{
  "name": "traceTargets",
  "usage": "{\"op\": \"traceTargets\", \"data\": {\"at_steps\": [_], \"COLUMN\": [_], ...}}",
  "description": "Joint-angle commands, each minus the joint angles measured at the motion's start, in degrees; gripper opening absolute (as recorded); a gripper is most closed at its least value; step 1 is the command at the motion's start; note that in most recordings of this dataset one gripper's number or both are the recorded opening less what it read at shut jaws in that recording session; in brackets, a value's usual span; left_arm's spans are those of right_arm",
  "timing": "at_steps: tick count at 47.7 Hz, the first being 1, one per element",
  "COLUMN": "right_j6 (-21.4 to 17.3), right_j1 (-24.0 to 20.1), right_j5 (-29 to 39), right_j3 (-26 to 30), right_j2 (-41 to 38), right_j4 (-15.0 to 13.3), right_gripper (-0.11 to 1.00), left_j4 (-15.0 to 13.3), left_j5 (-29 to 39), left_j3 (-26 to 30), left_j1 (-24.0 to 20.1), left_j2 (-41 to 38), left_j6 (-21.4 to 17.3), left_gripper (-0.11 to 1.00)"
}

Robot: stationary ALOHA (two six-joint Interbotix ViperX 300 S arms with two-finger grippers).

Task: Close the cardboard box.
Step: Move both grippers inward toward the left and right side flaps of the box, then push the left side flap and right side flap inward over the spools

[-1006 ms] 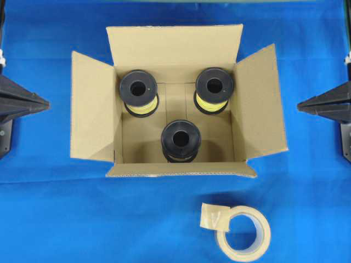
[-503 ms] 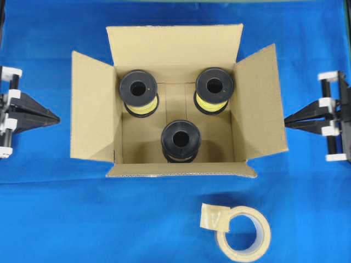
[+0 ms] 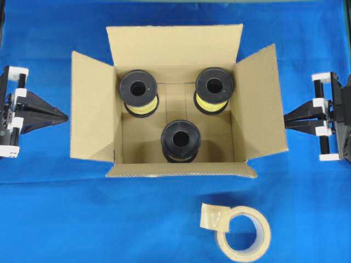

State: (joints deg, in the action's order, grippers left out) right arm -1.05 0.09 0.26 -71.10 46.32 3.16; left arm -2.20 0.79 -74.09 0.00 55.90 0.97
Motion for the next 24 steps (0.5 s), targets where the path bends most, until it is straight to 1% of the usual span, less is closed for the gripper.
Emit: {"op": "traceTargets", "data": {"at_steps": [1,7,16,24], "right_j6": [0.1,0.3,0.3,0.3], "right_j1": [0.0,0.0,0.0,0.0], "right_j5": [-3.6,-6.3,-9.1,-13.3], "right_j3": [2.3,4.4,7.6,9.6], "right_j2": [-1.3,-3.6,-8.5,-13.8], "right_j4": [0.1,0.0,-0.1,-0.1], "right_gripper": [0.0,0.0,0.0,0.0], "left_j4": [-0.1,-0.1,0.0,0.0], "left_j5": [-5.0,-10.1,-13.6,-17.4], "left_j3": [1.1,2.8,6.2,9.2], "left_j1": [0.2,0.2,0.2,-0.4], "left_j2": [-2.4,-5.9,-11.7,-18.3], "left_j6": [-0.3,-0.6,-0.8,-1.4], "left_gripper": [0.0,0.0,0.0,0.0]}}
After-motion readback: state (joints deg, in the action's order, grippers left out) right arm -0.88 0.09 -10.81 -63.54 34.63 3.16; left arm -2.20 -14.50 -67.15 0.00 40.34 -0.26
